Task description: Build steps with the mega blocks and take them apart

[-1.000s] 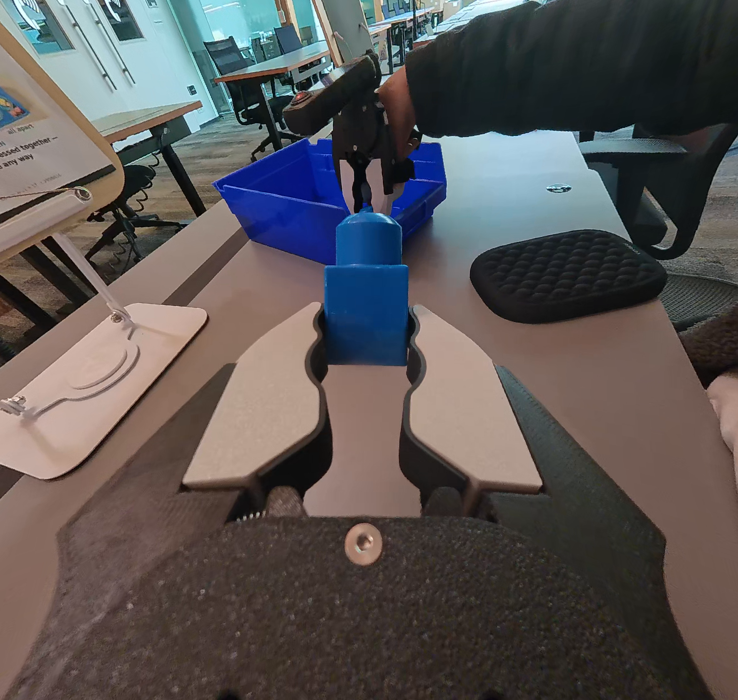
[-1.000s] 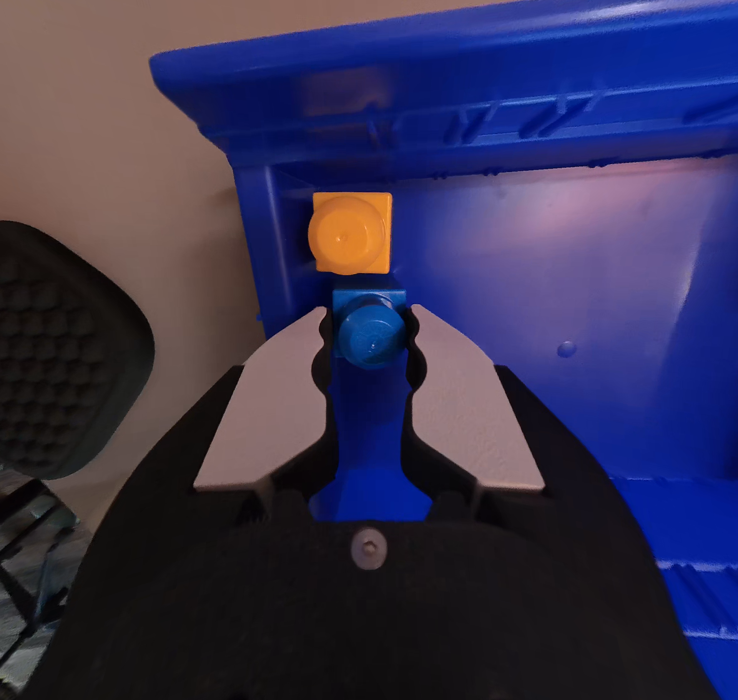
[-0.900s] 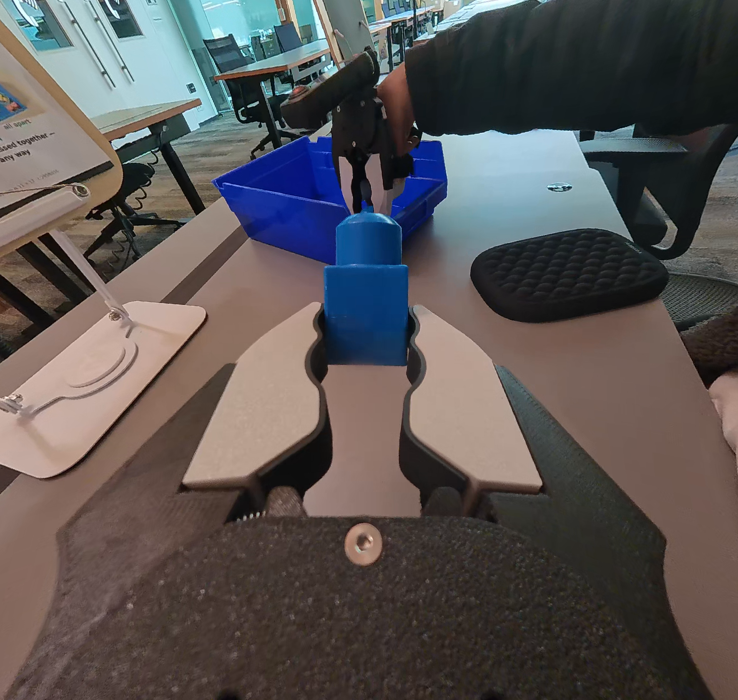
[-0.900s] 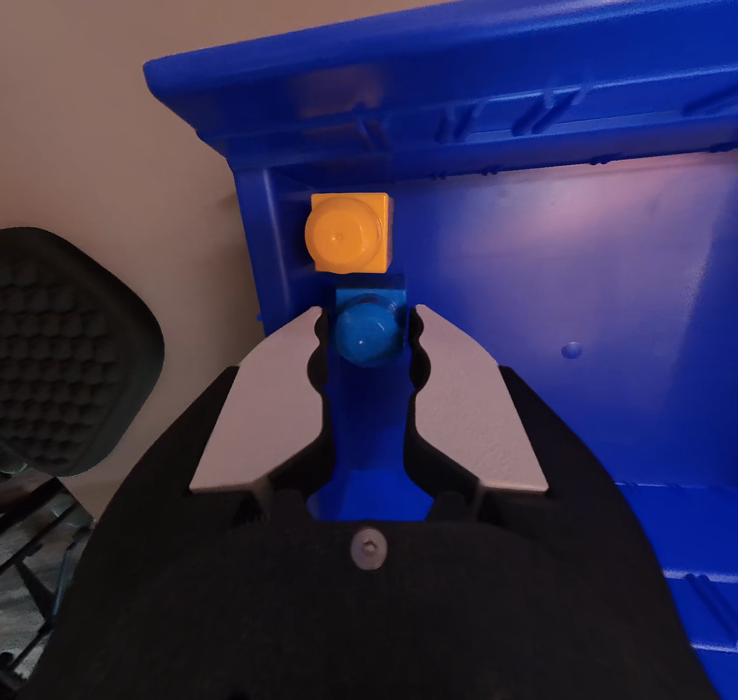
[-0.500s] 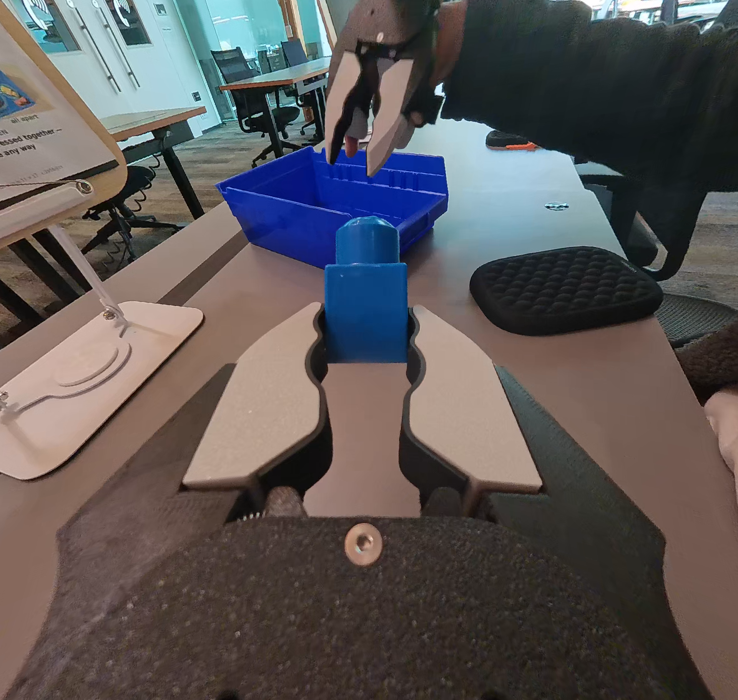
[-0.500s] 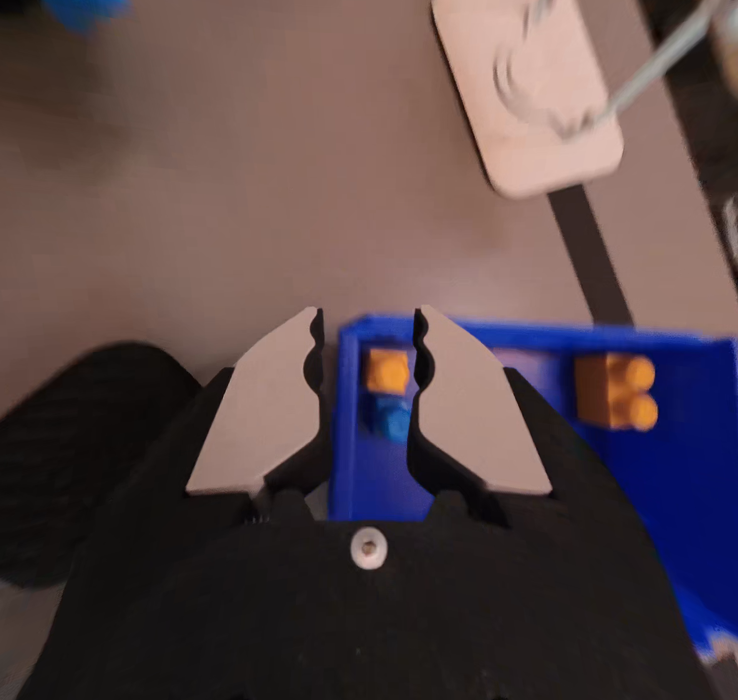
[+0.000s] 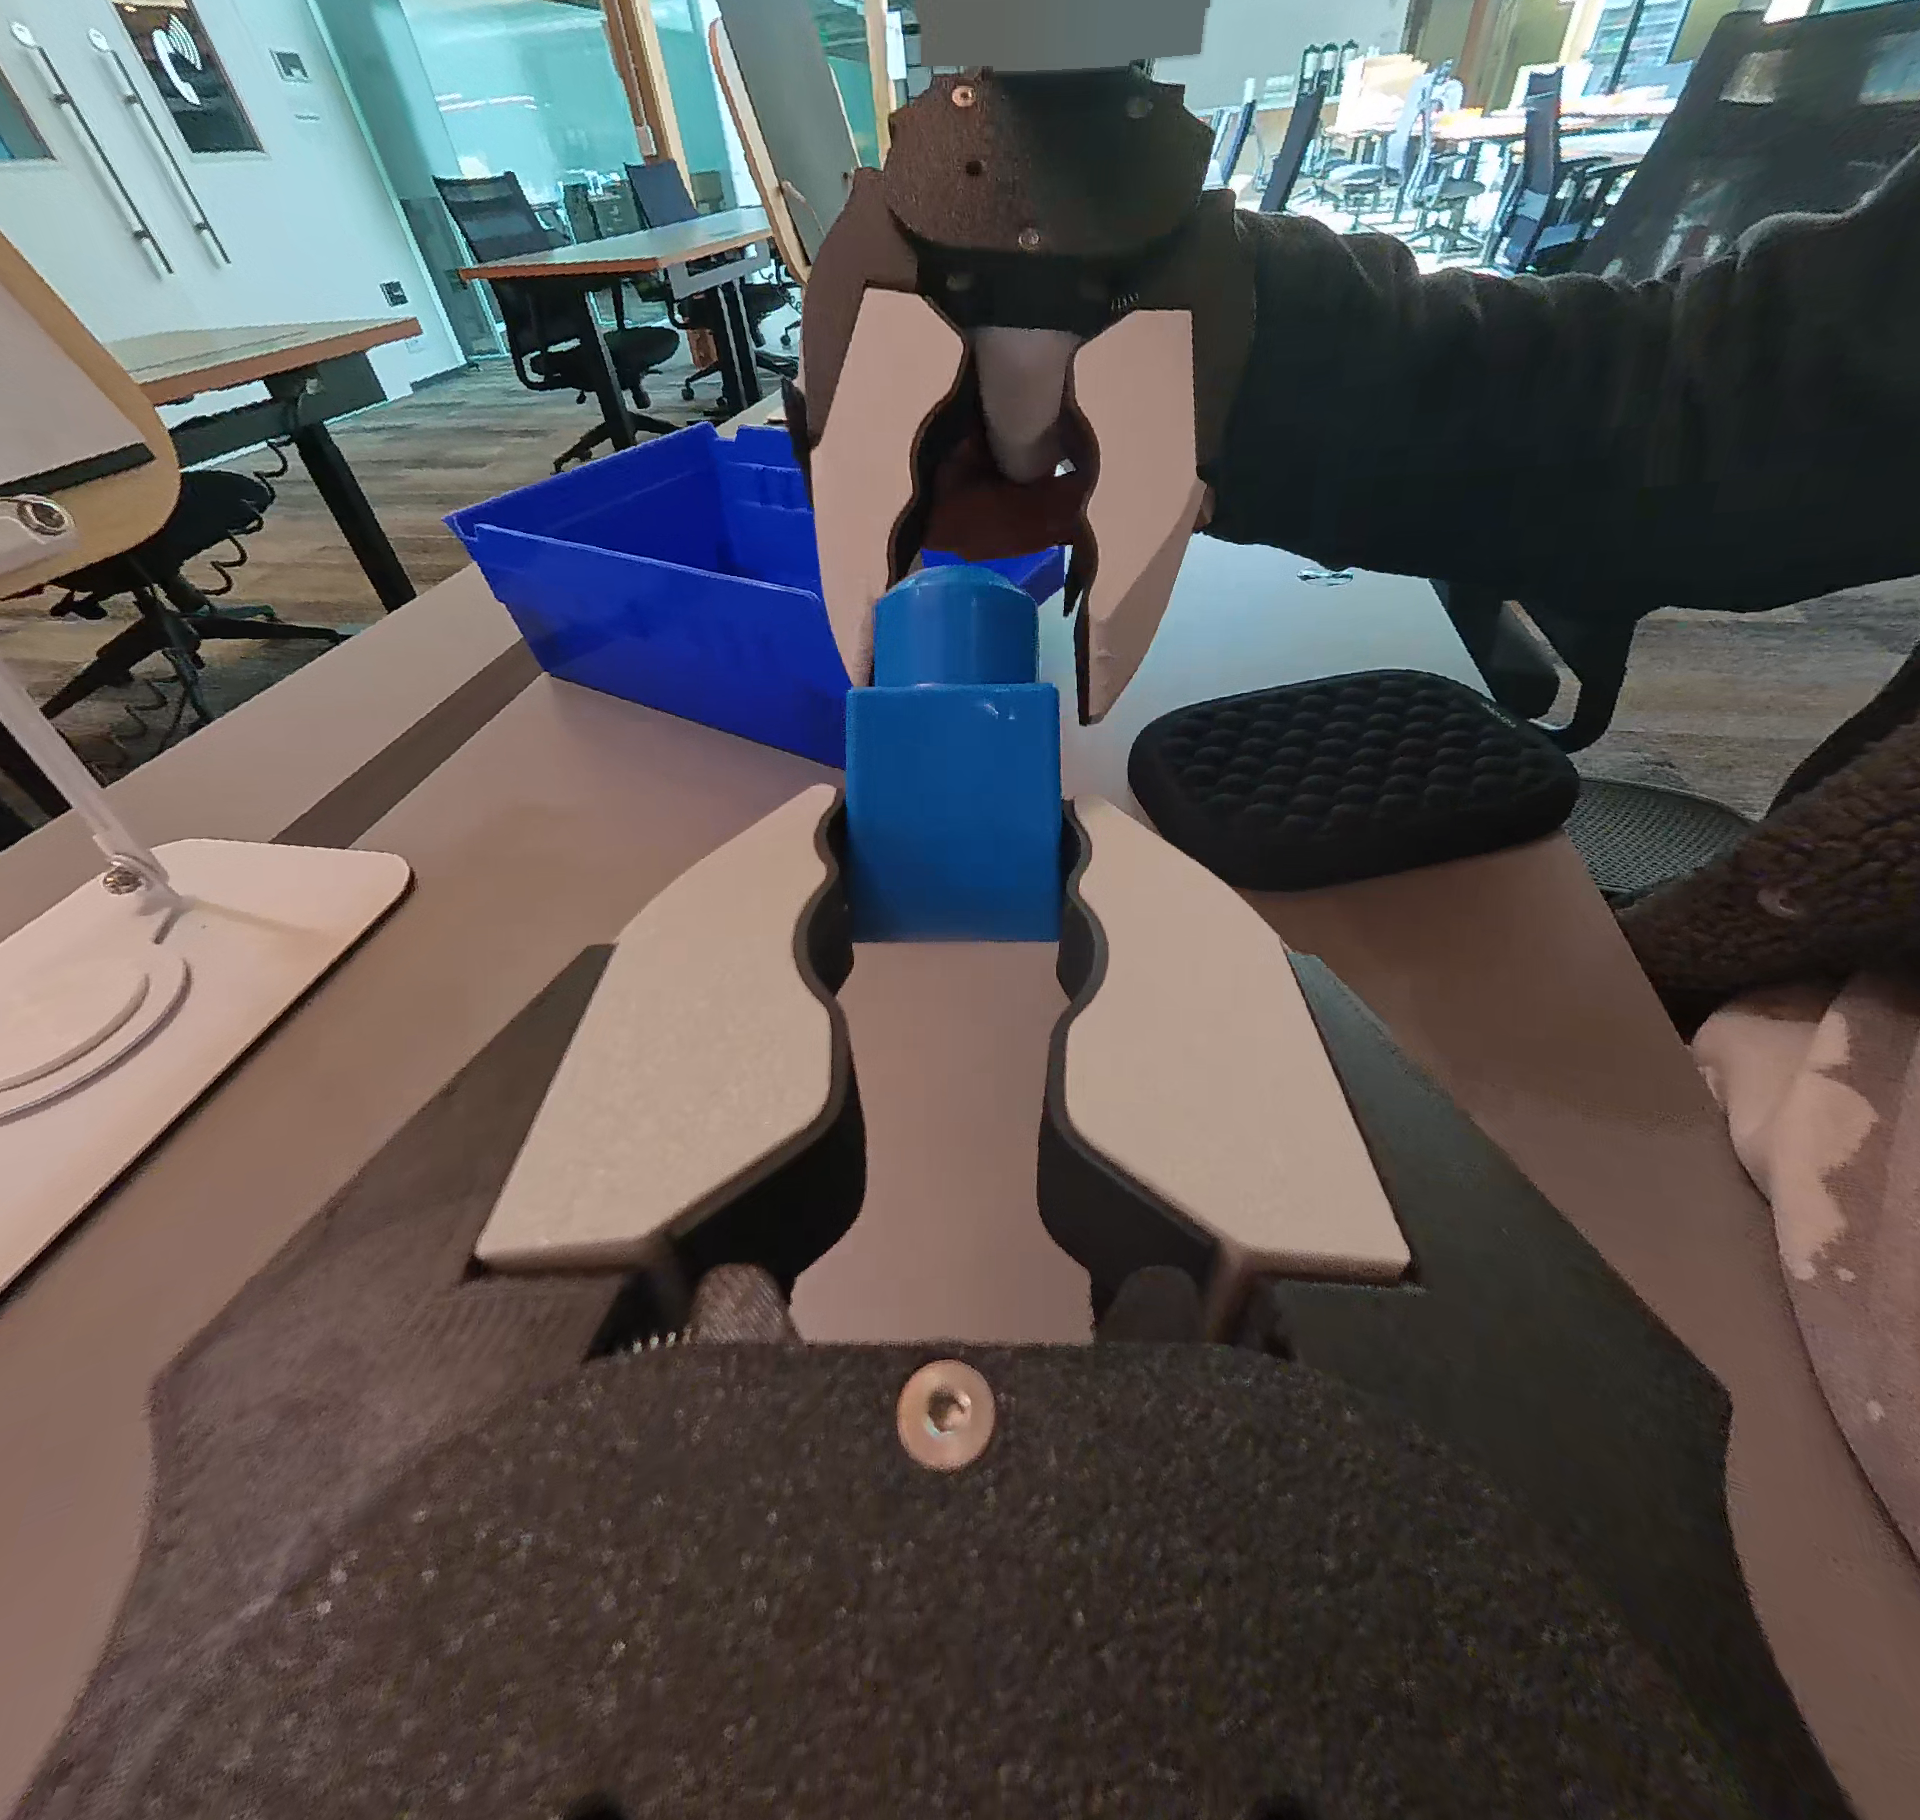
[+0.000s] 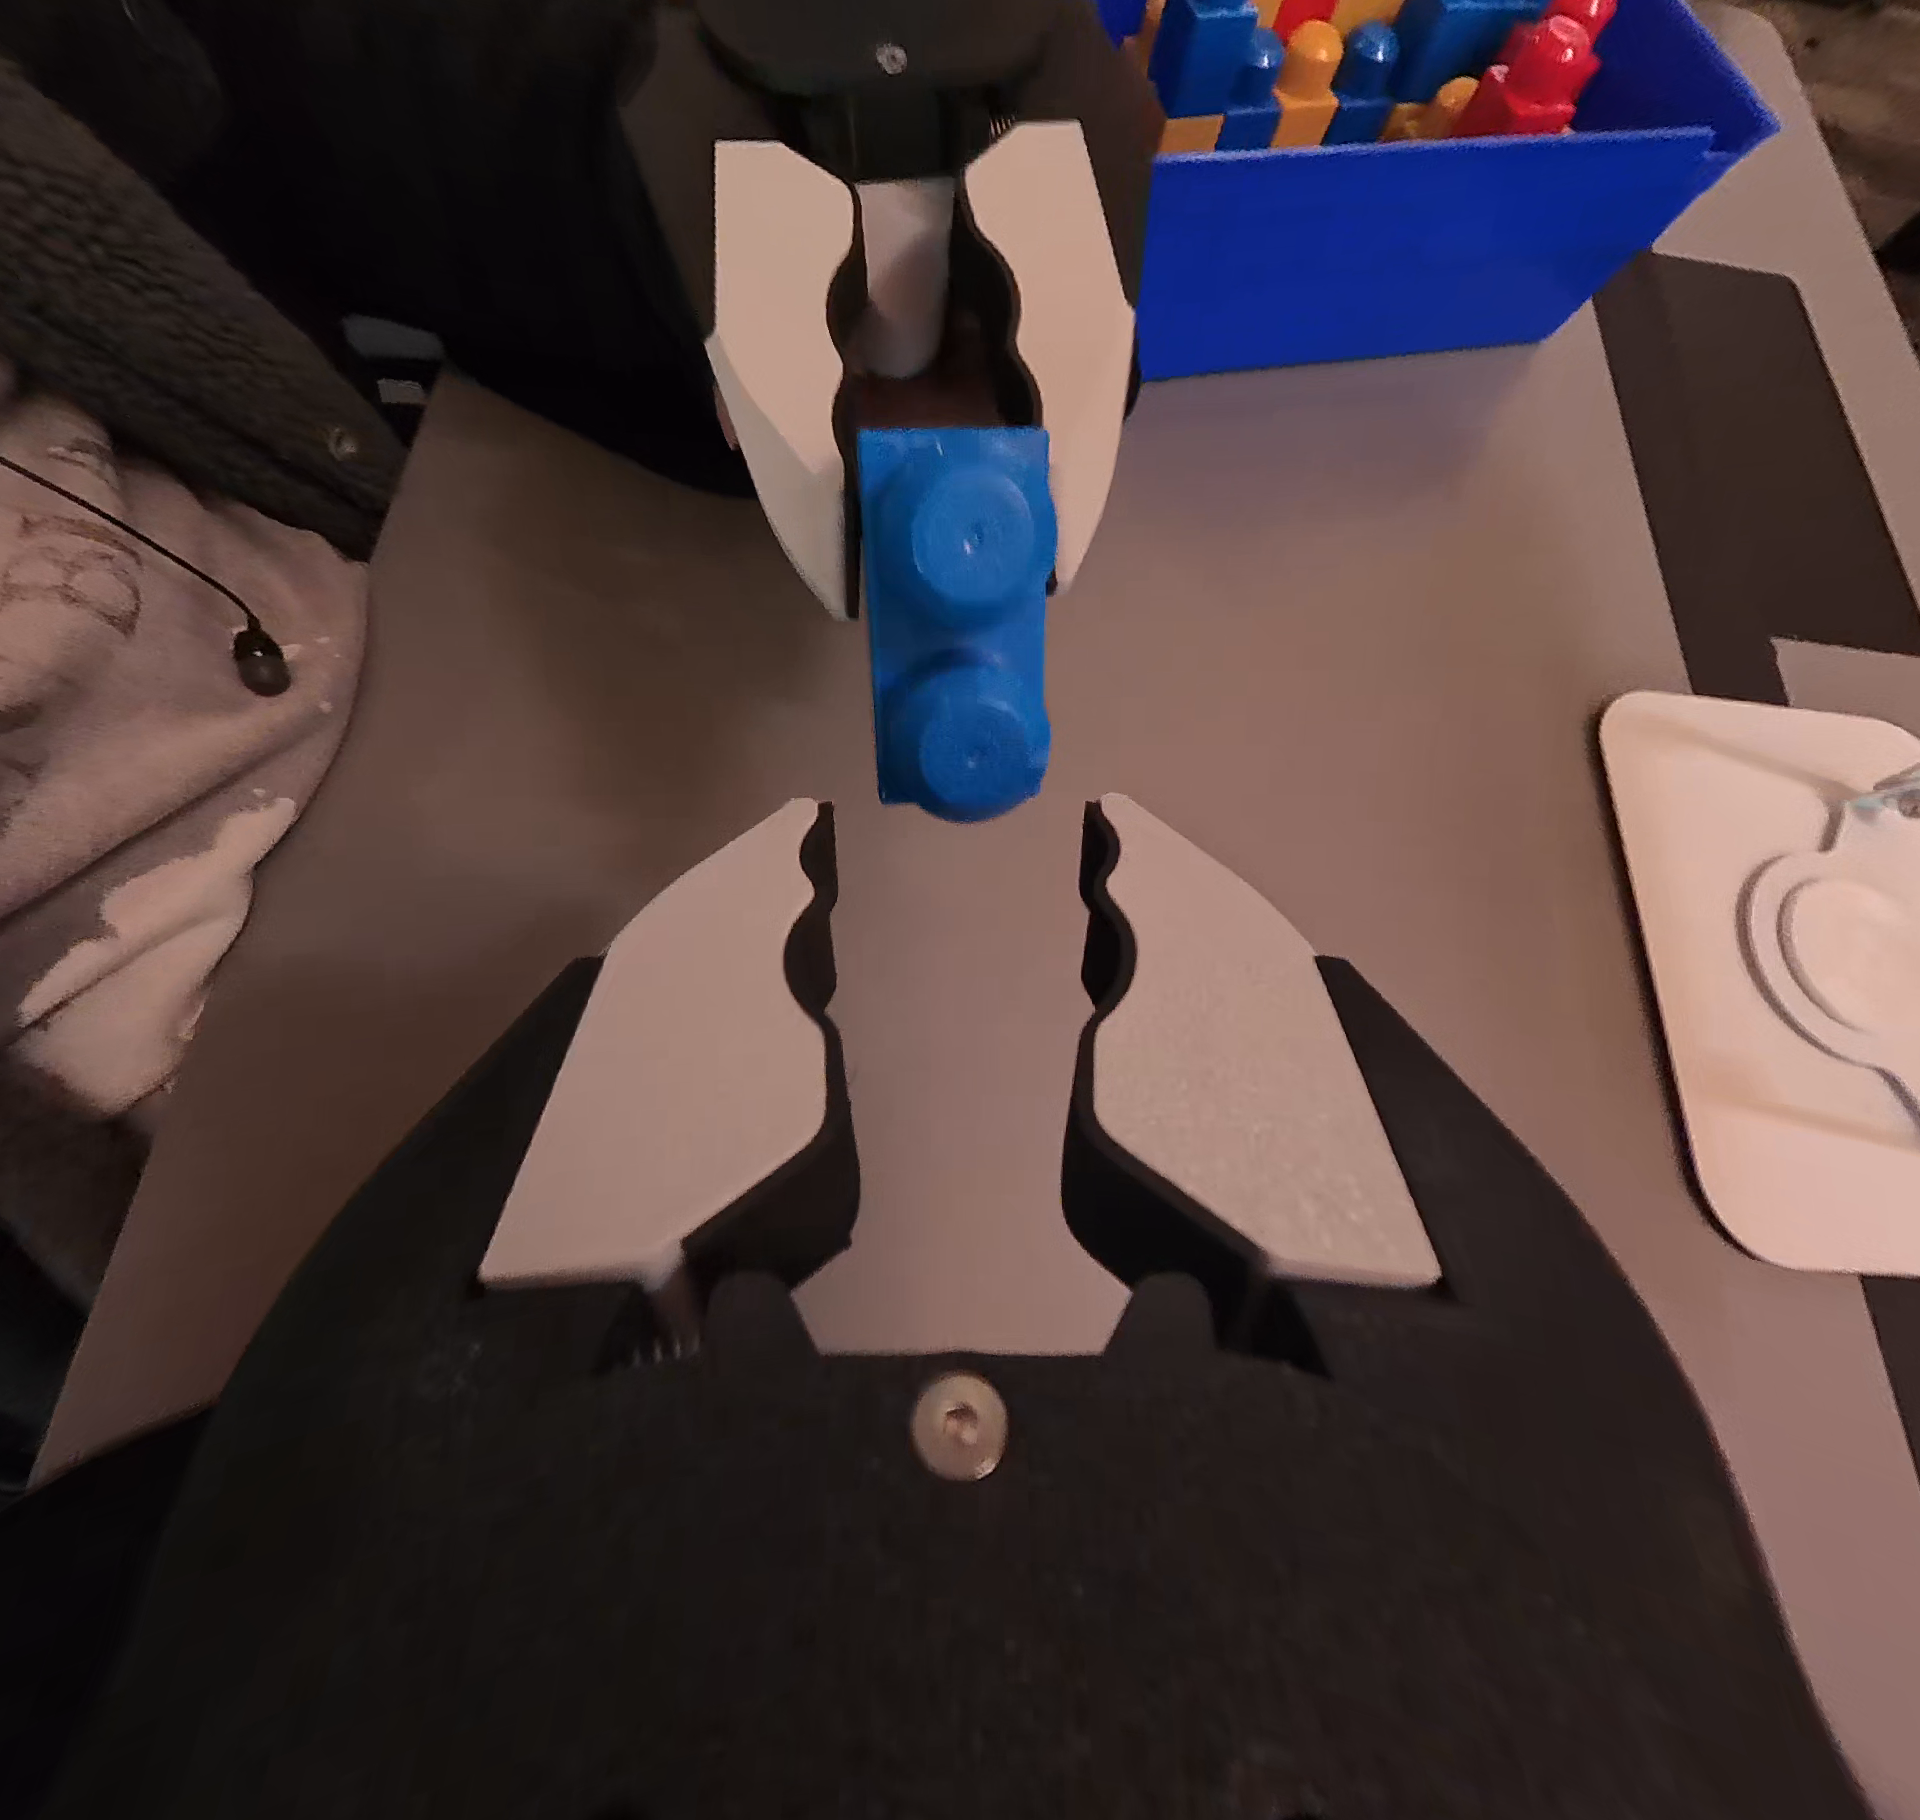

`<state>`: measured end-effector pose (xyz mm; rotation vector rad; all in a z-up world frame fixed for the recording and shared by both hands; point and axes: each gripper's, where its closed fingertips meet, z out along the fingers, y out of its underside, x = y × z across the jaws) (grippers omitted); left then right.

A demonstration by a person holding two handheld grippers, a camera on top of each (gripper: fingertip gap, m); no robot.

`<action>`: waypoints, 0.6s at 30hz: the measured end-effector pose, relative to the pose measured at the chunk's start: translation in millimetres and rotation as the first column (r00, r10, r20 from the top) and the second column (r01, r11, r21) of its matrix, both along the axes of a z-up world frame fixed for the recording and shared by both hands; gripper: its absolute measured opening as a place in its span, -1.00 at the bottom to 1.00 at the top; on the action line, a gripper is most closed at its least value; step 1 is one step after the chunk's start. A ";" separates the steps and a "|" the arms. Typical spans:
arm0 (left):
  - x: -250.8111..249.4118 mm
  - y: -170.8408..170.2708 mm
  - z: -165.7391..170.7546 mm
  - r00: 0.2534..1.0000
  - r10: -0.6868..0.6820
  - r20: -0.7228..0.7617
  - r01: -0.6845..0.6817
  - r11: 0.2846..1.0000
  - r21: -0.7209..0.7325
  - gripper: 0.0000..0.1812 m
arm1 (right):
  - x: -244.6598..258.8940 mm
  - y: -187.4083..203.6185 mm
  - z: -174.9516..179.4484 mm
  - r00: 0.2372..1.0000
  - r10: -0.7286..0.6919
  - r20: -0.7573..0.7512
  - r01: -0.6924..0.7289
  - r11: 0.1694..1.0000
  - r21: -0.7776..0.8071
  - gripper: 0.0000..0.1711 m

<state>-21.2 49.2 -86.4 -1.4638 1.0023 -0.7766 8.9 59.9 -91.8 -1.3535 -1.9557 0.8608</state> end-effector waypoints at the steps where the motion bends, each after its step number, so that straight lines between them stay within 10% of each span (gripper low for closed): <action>1: 0.9 -0.5 -0.5 1.000 -0.004 -0.001 0.004 1.000 0.000 -0.59 | -2.7 -2.4 0.9 1.000 0.007 -0.006 -0.007 1.000 -0.002 -0.48; 18: -1.4 1.1 10.1 0.999 0.020 0.048 -0.020 1.000 0.014 -0.61 | 20.3 12.1 27.5 0.997 -0.024 0.068 0.020 0.998 0.053 -0.66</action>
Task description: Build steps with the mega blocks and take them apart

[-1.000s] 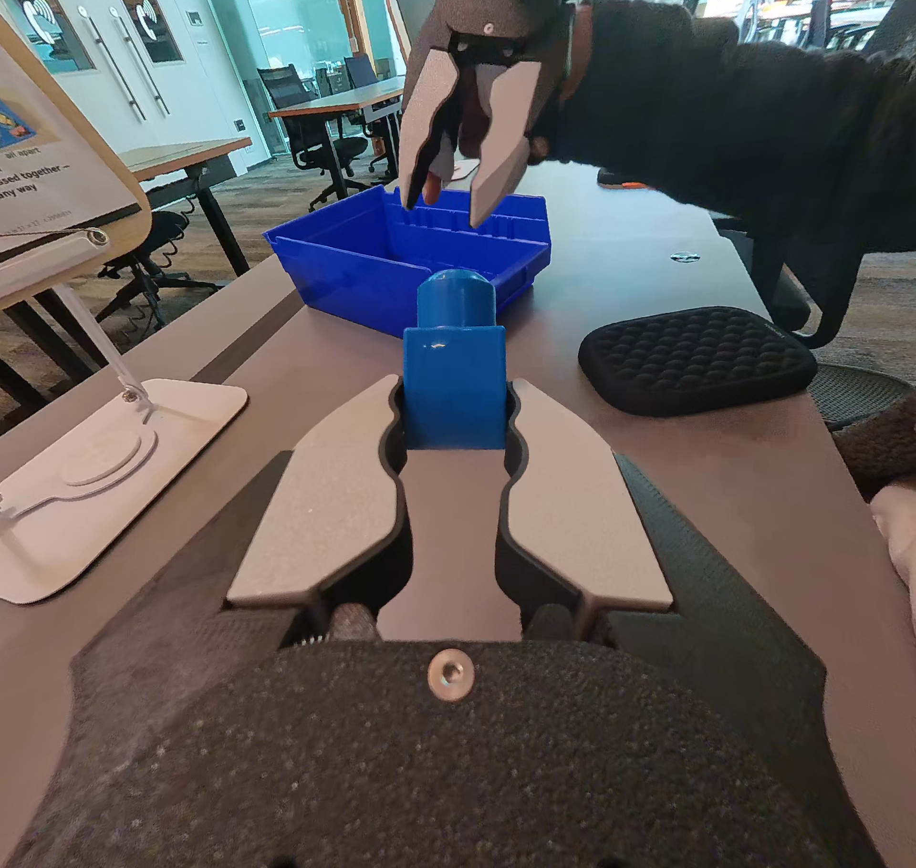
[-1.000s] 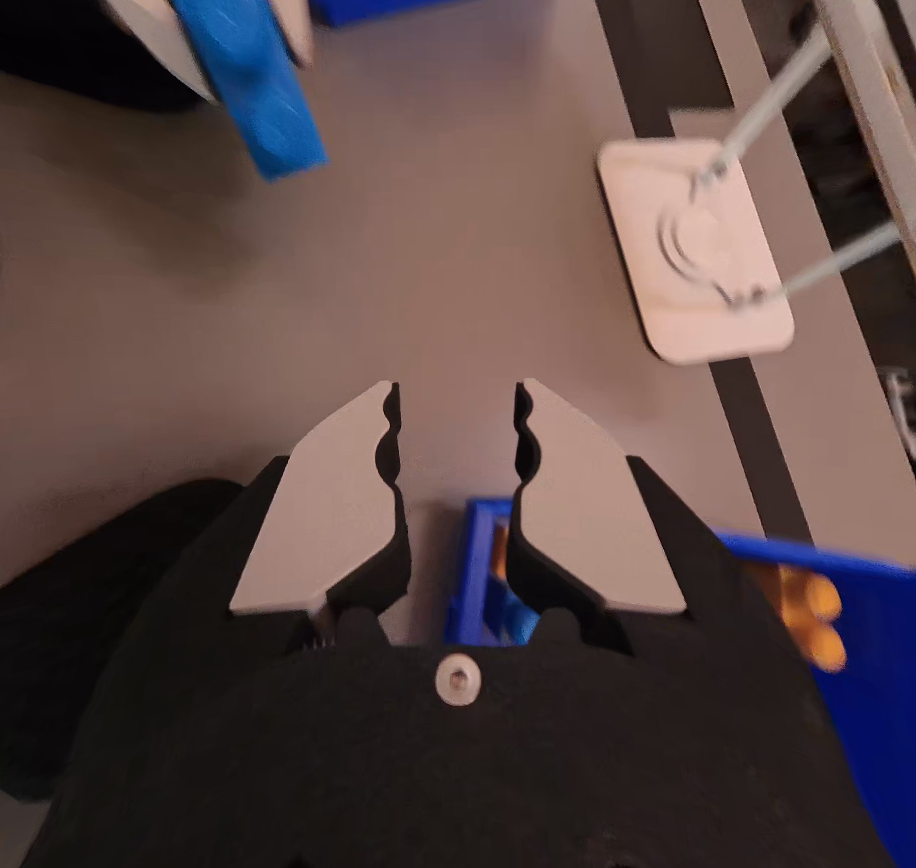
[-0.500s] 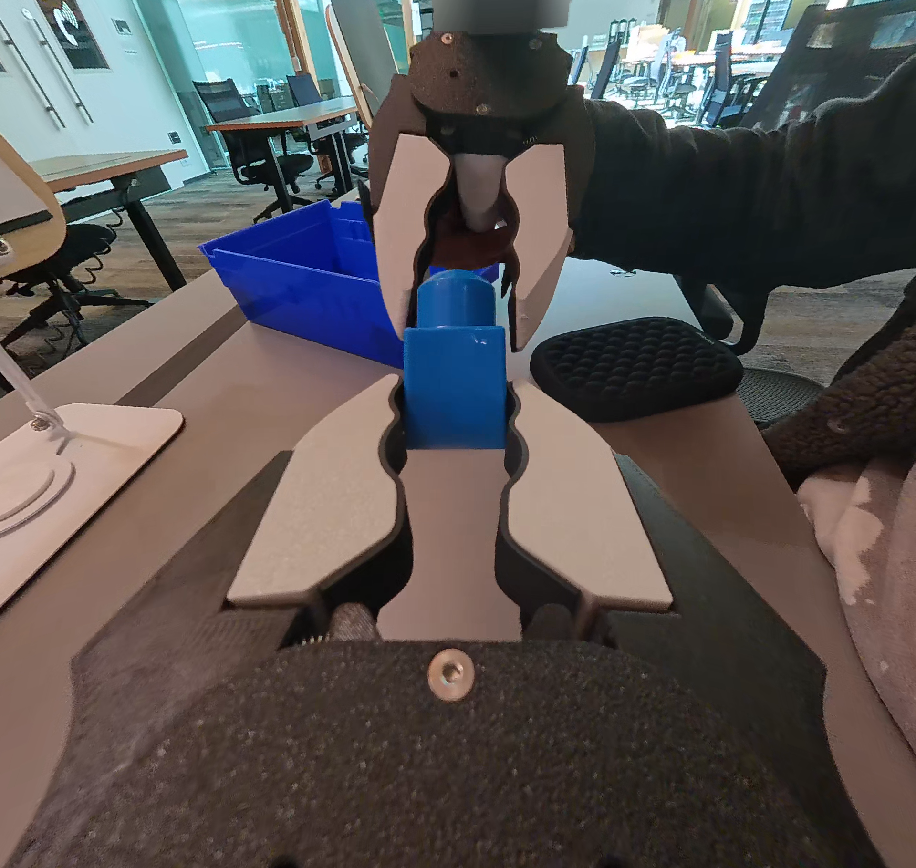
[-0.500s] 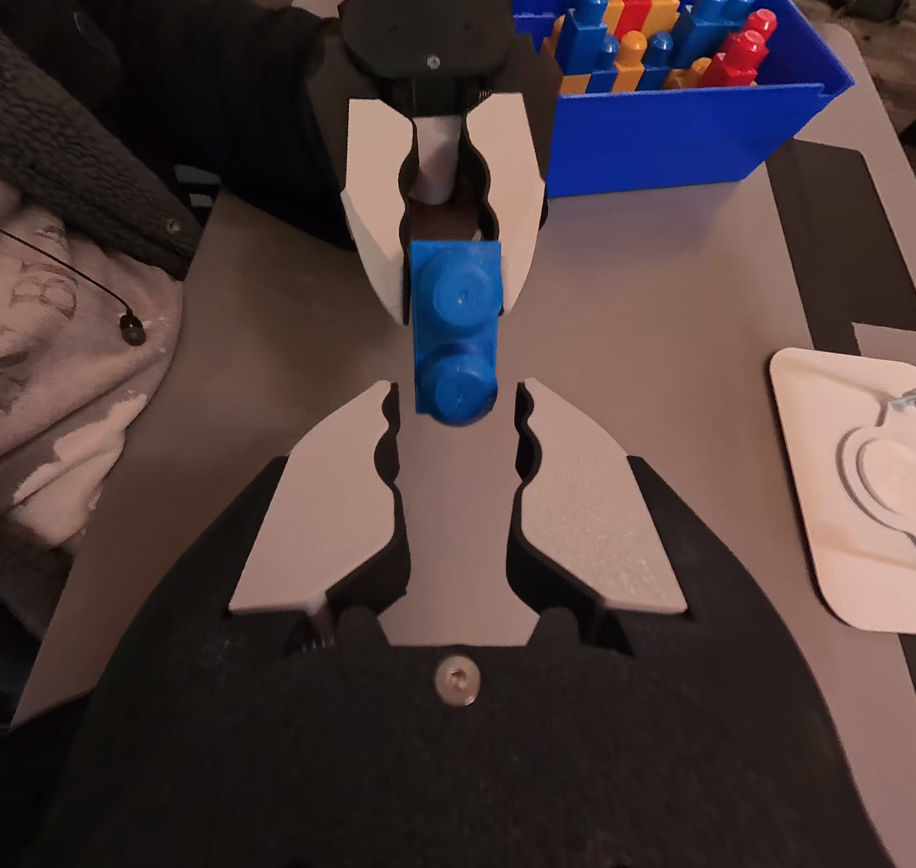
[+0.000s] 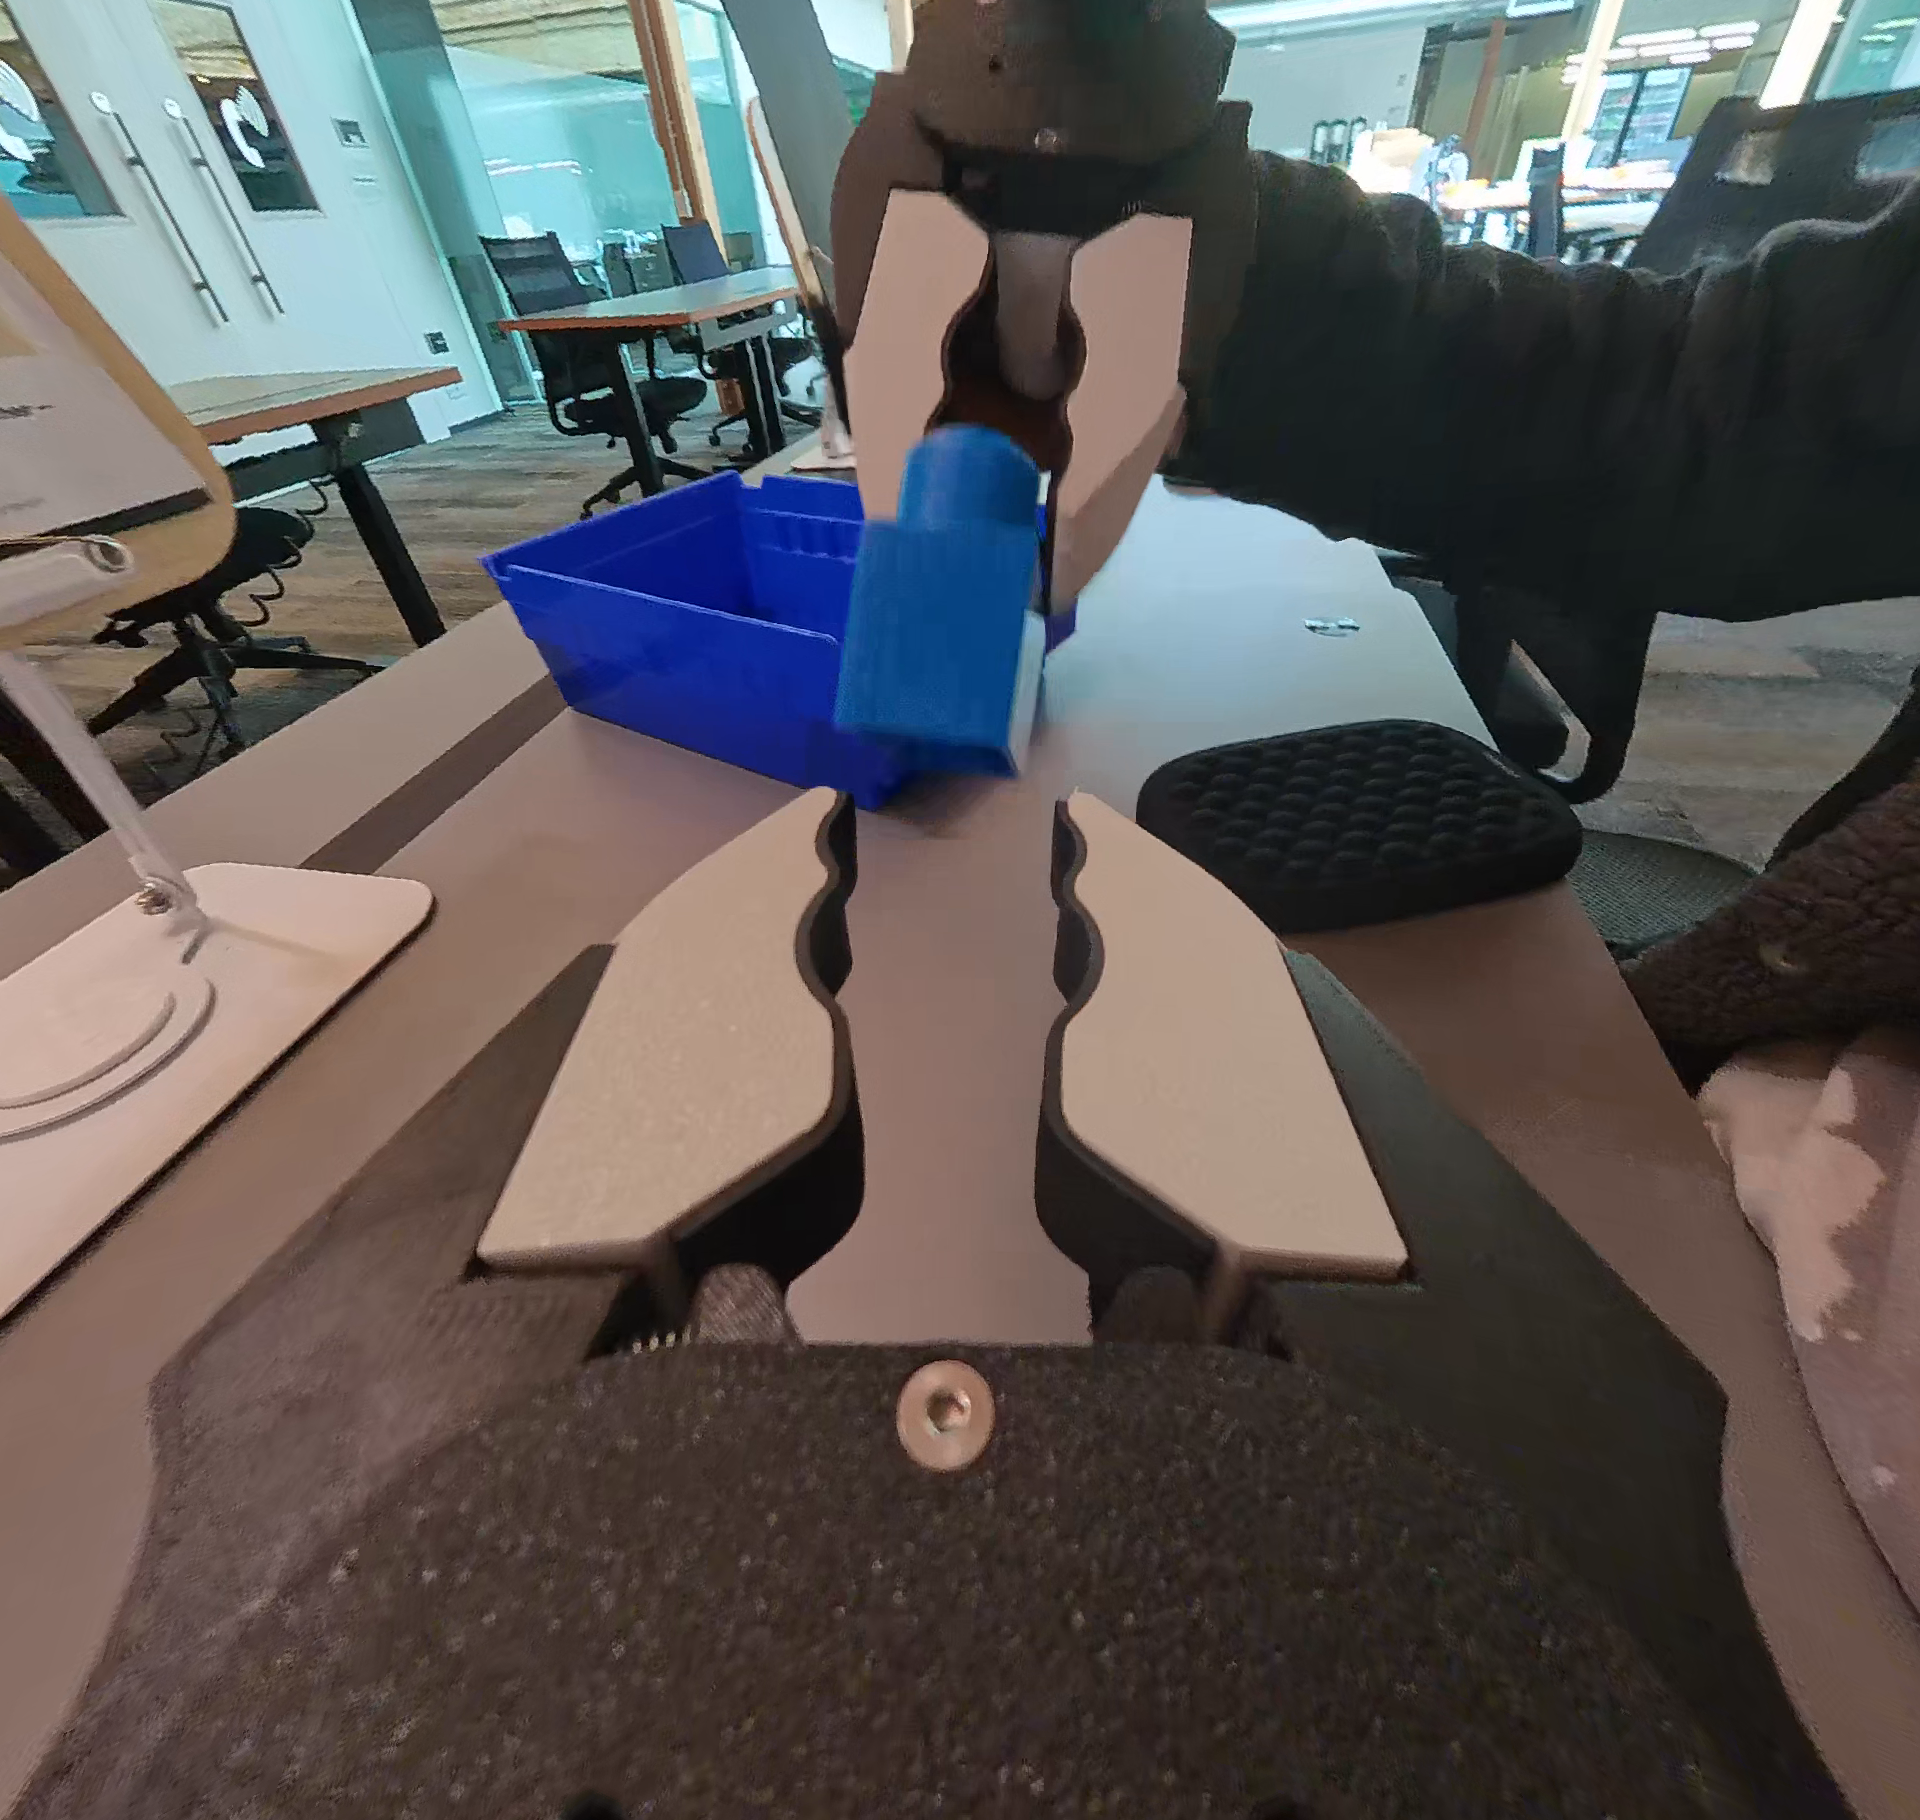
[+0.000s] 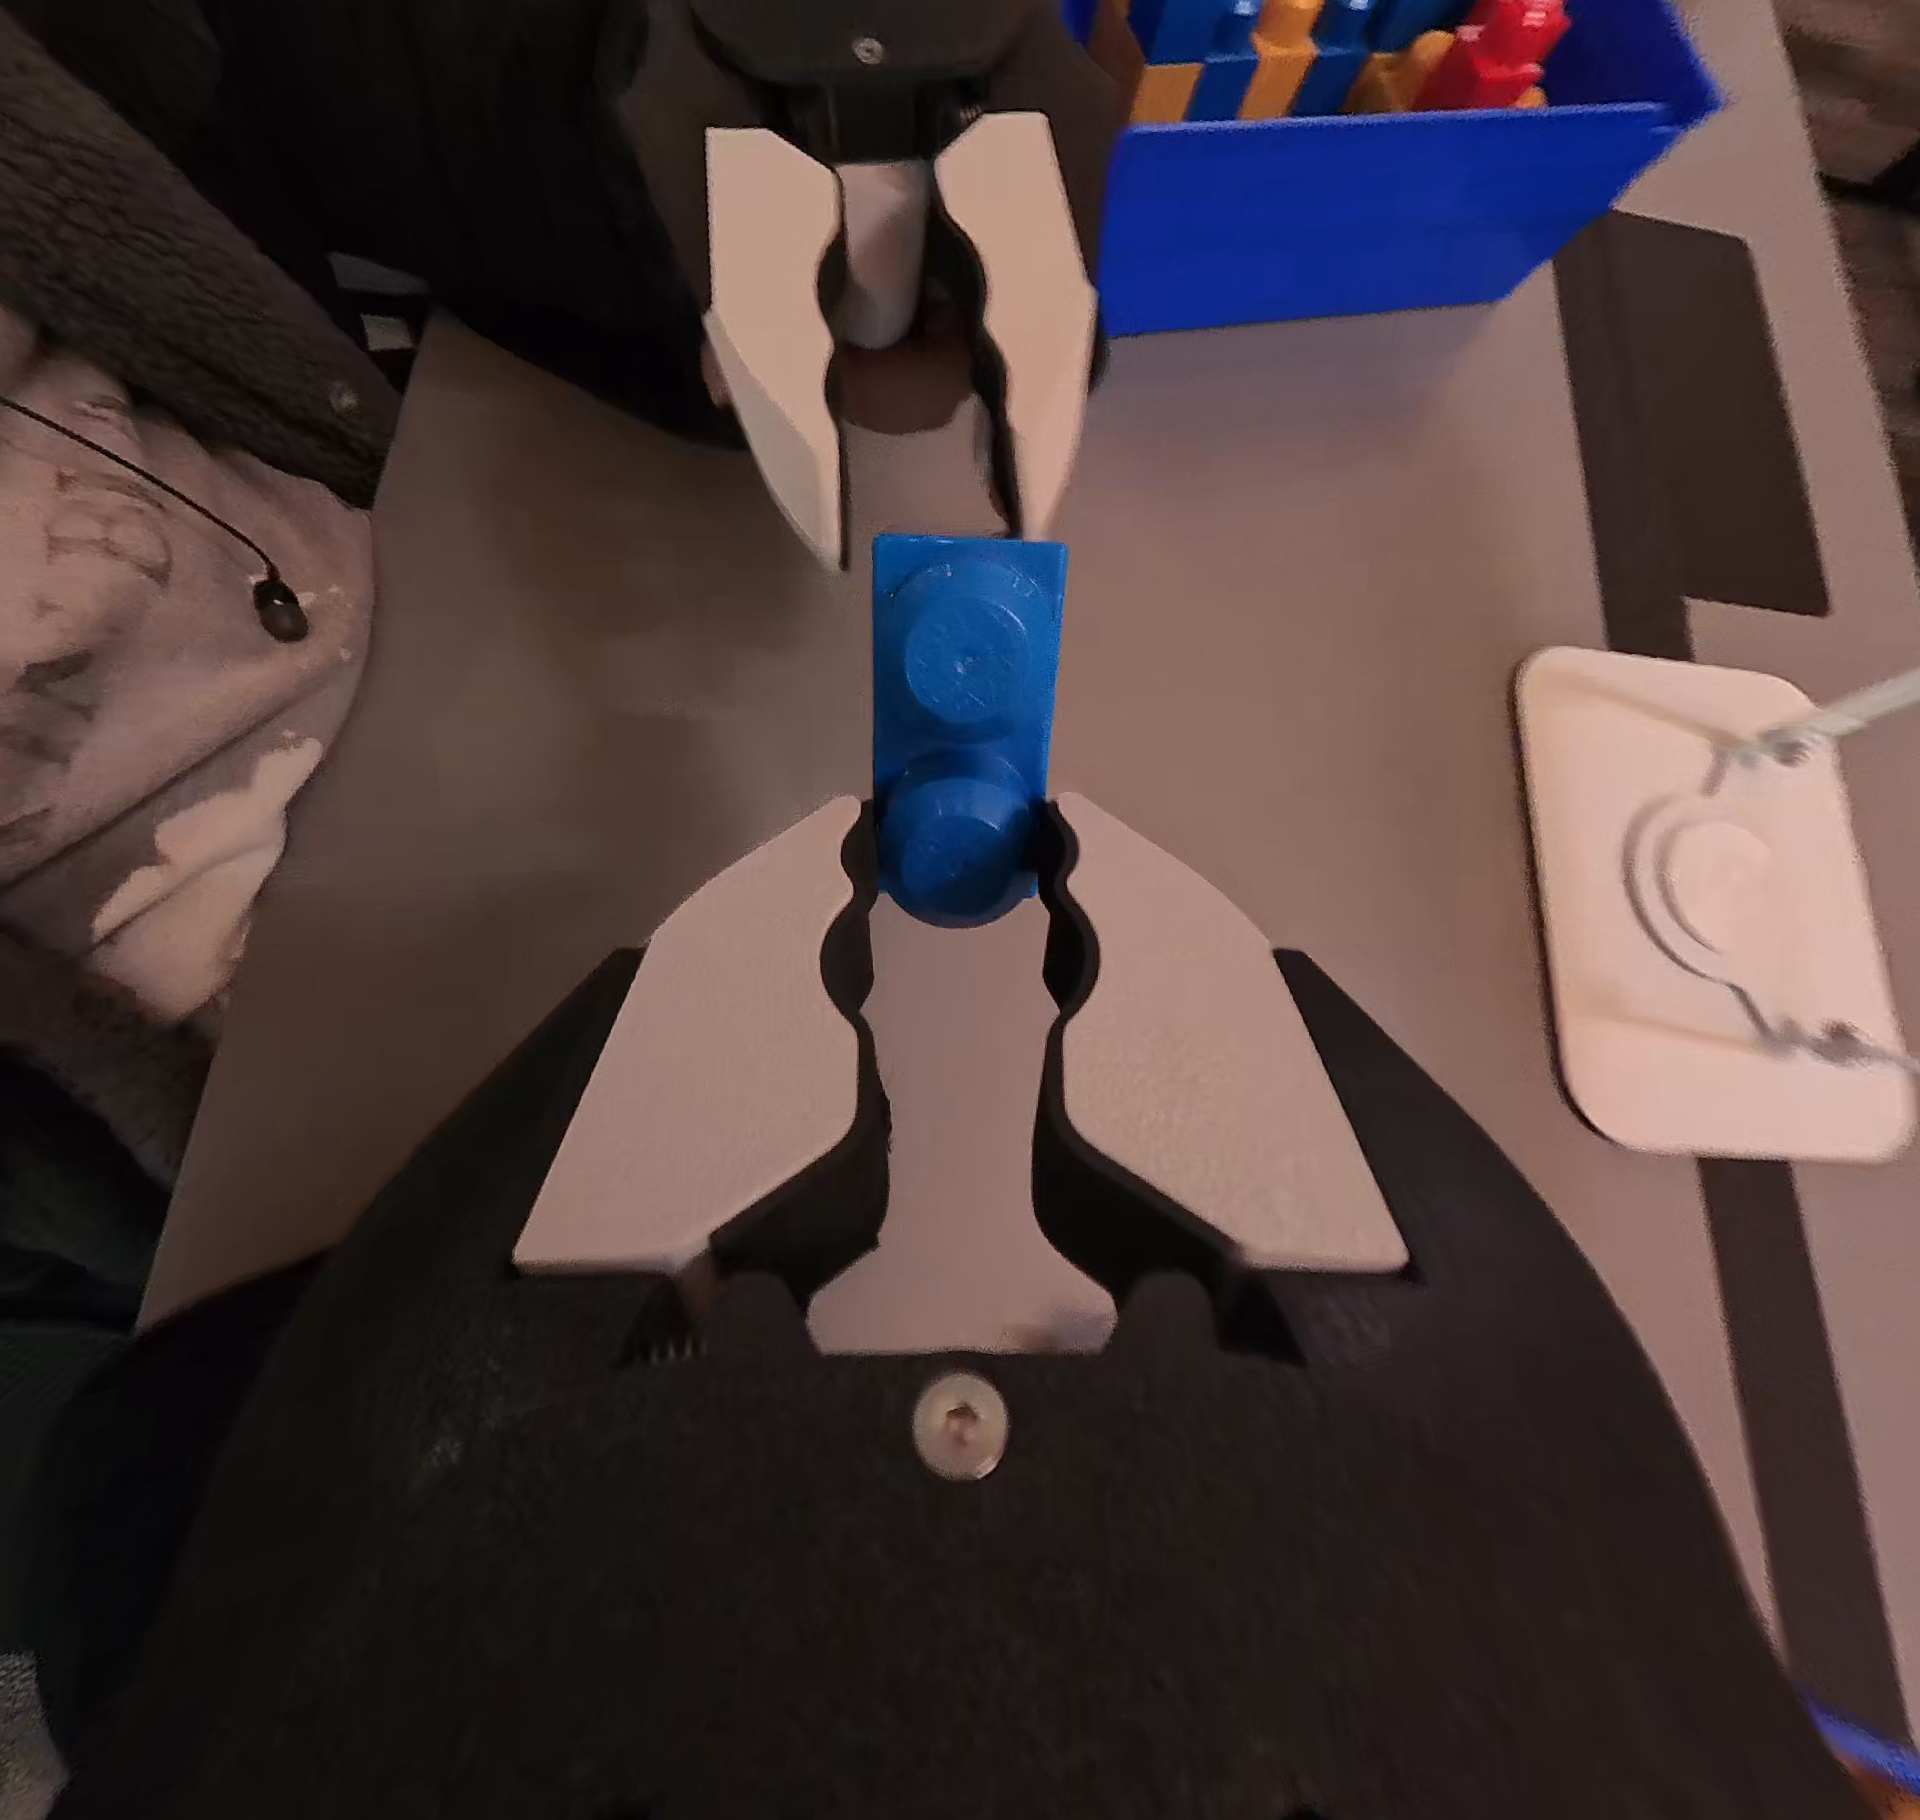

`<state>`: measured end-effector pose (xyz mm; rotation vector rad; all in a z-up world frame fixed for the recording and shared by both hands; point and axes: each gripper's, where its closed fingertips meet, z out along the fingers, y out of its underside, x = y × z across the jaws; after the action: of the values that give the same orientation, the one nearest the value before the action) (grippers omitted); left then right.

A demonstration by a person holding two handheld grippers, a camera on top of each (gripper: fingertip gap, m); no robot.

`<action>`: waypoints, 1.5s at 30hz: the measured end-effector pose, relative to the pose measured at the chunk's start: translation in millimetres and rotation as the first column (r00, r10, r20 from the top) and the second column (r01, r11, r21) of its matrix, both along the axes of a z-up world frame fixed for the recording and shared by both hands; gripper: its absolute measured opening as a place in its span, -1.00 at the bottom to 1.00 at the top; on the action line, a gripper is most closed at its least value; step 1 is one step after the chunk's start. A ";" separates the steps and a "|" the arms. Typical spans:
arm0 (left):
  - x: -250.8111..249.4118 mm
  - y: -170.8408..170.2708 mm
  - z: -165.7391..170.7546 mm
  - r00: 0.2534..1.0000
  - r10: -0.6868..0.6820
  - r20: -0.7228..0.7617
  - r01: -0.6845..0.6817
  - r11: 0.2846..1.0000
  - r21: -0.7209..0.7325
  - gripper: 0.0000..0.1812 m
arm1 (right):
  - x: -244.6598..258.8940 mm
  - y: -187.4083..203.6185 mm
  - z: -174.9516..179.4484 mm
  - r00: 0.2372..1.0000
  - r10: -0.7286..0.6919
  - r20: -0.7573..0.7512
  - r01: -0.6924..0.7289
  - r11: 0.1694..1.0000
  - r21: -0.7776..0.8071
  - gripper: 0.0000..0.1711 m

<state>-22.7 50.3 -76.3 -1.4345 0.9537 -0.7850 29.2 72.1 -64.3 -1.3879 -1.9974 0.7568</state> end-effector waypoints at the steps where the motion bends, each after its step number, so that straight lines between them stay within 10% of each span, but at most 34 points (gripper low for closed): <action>1: -2.9 2.1 2.4 1.000 0.013 0.013 -0.013 1.000 0.001 -0.62 | 8.2 10.6 9.0 1.000 -0.031 -0.003 0.031 0.999 0.016 -0.66; 11: -27.4 26.6 11.0 0.980 0.183 0.085 -0.184 0.983 0.008 -0.74 | 118.6 142.9 69.3 0.901 -0.434 0.025 0.425 0.892 0.157 -0.66; 20: -39.0 34.4 13.2 0.963 0.252 0.099 -0.255 0.967 0.019 -1.00 | 217.0 248.4 20.8 0.719 -0.670 0.183 0.606 0.734 0.306 -0.66; 33: -99.1 77.6 -4.5 0.761 0.636 0.126 -0.639 0.769 -0.020 -1.00 | 272.0 327.4 -100.7 0.533 -0.689 0.491 0.557 0.722 0.410 -0.65; 45: -114.6 83.5 -11.0 0.713 0.689 0.131 -0.691 0.722 -0.033 -1.00 | 262.2 343.5 -133.4 0.579 -0.598 0.553 0.508 0.796 0.329 -0.64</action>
<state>-137.2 133.8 -87.3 -1.5449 0.2515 -0.2923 291.5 415.6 -197.8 -2.2402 -1.7974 -0.1887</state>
